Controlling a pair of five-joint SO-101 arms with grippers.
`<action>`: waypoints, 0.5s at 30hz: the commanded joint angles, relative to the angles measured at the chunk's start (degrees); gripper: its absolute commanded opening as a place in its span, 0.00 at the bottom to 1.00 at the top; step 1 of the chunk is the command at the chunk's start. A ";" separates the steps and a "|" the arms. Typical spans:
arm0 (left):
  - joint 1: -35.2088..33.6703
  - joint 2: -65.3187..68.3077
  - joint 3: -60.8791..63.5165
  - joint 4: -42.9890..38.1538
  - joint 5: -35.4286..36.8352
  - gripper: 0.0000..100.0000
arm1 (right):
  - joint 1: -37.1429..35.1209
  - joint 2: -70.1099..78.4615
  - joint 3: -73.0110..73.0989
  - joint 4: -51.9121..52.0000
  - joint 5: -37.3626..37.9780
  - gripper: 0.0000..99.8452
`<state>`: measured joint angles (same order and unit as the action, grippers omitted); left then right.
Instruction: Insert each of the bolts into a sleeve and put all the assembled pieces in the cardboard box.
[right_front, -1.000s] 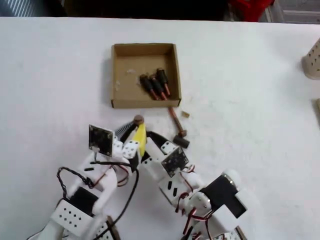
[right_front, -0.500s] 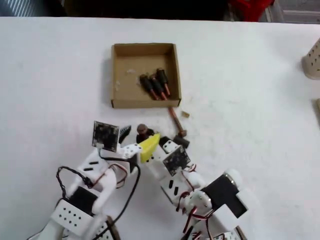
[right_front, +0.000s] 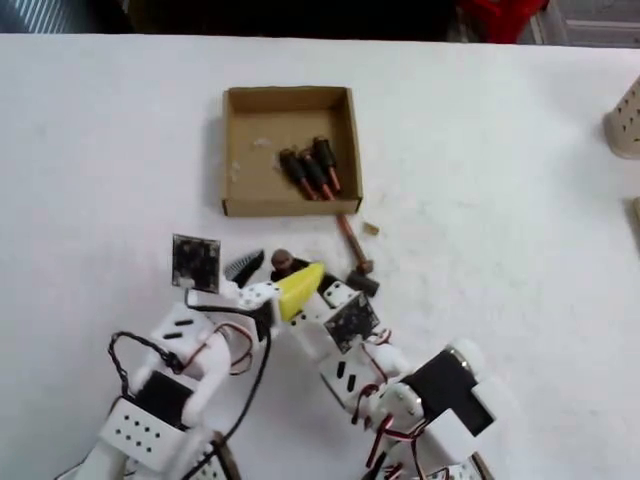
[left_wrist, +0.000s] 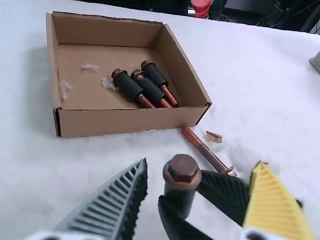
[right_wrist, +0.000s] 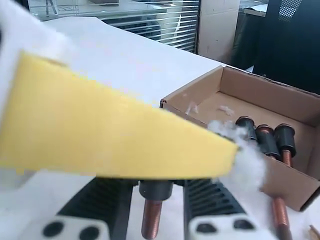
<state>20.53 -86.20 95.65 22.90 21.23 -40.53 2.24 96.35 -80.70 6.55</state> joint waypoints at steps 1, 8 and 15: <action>-3.65 -0.31 -3.08 -6.07 1.14 0.35 | 0.31 -0.48 0.35 -1.80 0.35 0.02; -5.23 -0.31 -5.10 -9.41 3.52 0.35 | 0.31 -0.48 0.35 -1.80 0.35 0.02; -12.62 -0.31 -5.01 -8.79 3.60 0.35 | 0.31 -0.48 0.35 -1.80 0.35 0.02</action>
<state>11.82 -86.20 93.98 15.08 24.31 -40.70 2.24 96.35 -80.70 6.55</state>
